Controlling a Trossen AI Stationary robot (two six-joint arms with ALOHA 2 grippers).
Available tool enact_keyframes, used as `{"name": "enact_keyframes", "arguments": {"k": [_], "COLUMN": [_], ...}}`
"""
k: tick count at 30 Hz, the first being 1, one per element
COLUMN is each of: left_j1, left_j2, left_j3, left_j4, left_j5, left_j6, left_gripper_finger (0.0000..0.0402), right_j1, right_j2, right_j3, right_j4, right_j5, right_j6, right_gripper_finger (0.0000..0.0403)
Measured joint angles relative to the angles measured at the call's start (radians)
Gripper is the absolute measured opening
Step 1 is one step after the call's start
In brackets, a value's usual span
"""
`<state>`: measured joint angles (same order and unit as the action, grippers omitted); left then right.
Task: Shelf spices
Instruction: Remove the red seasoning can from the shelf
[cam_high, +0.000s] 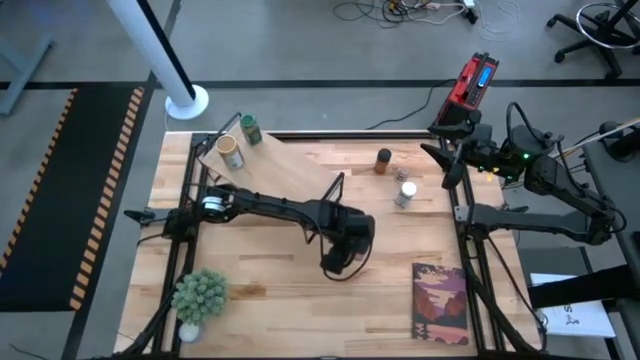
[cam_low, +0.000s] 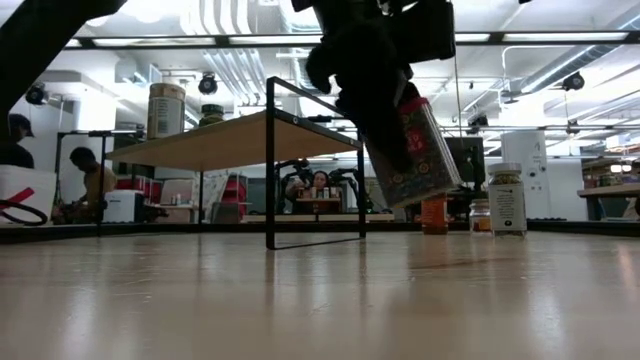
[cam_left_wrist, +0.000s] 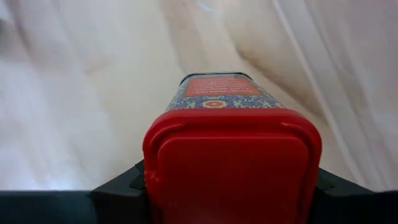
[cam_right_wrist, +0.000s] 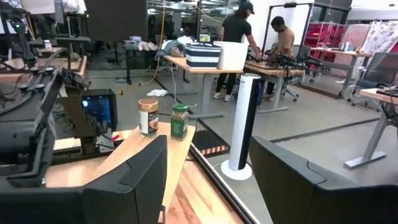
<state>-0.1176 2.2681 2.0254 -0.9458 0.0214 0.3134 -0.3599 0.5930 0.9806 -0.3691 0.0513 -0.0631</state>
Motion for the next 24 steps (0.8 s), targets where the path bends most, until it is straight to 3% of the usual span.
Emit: {"name": "enact_keyframes", "arguments": {"k": [17,24], "left_j1": [-0.020,-0.026], "left_j2": [0.000,-0.001], "left_j3": [-0.078,-0.068], "left_j4": [-0.048,-0.037], "left_j5": [-0.021,-0.075], "left_j6": [0.032,0.079], "left_gripper_finger": [0.0198,0.0241], "right_j1": [0.000,0.000], "right_j2": [0.005,0.006], "right_j3": [0.000,-0.002], "right_j4": [0.003,0.002], "right_j5": [0.000,0.000], "right_j6": [0.002,0.000], "right_gripper_finger": [0.0204,0.0204]}}
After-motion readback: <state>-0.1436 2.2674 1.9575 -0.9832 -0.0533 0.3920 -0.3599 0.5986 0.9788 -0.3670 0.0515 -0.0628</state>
